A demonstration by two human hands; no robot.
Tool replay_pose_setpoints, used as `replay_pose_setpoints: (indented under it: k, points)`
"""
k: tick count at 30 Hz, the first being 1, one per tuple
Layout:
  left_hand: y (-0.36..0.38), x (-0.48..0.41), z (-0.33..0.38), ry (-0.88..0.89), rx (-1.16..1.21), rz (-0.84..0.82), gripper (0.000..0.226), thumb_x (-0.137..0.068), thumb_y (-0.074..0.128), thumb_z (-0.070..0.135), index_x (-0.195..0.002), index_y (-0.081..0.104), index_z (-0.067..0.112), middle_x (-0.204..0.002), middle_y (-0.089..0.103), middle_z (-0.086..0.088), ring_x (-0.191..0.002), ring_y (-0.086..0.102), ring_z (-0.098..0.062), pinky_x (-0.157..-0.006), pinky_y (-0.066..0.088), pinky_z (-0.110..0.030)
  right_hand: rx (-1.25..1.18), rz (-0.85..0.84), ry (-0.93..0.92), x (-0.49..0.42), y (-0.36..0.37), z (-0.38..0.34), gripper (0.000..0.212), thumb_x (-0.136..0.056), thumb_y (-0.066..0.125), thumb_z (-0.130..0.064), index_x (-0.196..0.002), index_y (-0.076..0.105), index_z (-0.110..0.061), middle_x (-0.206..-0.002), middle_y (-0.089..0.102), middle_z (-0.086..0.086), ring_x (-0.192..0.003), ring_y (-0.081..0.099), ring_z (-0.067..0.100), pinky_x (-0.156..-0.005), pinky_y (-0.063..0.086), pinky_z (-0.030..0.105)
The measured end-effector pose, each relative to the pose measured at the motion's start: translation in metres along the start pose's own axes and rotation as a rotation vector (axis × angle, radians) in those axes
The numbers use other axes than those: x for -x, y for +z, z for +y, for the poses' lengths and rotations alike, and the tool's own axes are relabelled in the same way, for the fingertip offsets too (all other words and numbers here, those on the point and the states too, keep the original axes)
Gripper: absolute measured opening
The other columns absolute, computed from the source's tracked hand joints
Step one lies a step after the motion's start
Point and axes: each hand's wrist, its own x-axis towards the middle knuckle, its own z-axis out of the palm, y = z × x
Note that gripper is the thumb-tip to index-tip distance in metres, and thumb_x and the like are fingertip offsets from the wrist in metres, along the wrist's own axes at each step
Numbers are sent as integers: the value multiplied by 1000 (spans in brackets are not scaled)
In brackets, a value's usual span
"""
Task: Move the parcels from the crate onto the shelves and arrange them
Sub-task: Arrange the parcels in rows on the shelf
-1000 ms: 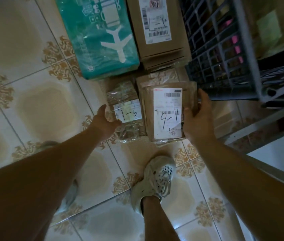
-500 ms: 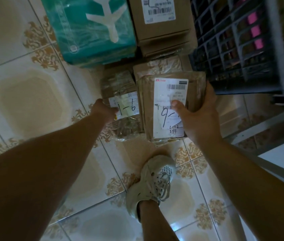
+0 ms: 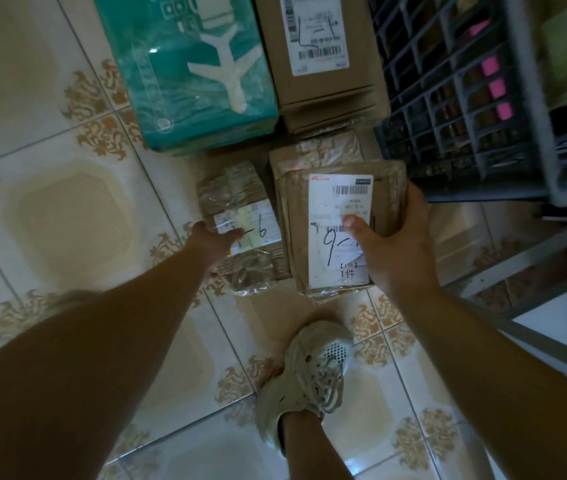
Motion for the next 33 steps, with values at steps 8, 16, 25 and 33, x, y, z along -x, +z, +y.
replay_pose_setpoints:
  k: [8, 16, 25, 33]
  points:
    - [15, -9, -8, 117, -8, 136, 63, -90, 67, 21, -139, 29, 9, -139, 46, -14, -120, 51, -36, -78, 46, -34, 7, -30, -20, -2, 1, 5, 97, -83, 77, -40, -157, 15, -37, -125, 49, -30, -117, 48, 5, -105, 45, 31]
    - [-64, 18, -24, 247, 16, 79, 50, -82, 74, 18, -127, 54, 11, -116, 67, -5, -96, 67, -22, -54, 52, -21, 50, -40, 62, 17, -1, -23, 105, -67, 67, -71, -152, 11, -46, -137, 58, 11, -116, 60, 35, -94, 53, 55]
    - [-126, 77, -12, 328, -119, -93, 52, -80, 77, 25, -127, 58, 18, -116, 69, -1, -103, 67, -21, -92, 53, -40, -20, -108, -6, 59, -36, -69, 93, -84, 76, -41, -157, 18, -33, -151, 45, 5, -131, 51, 25, -101, 46, 35]
    - [-199, 220, 28, 430, -68, -152, 51, -81, 77, 26, -127, 57, 16, -114, 71, -4, -99, 69, -26, -89, 53, -54, -134, -20, -67, 157, -104, -158, 87, -83, 77, -41, -153, 23, -43, -125, 55, -17, -122, 58, 21, -100, 51, 46]
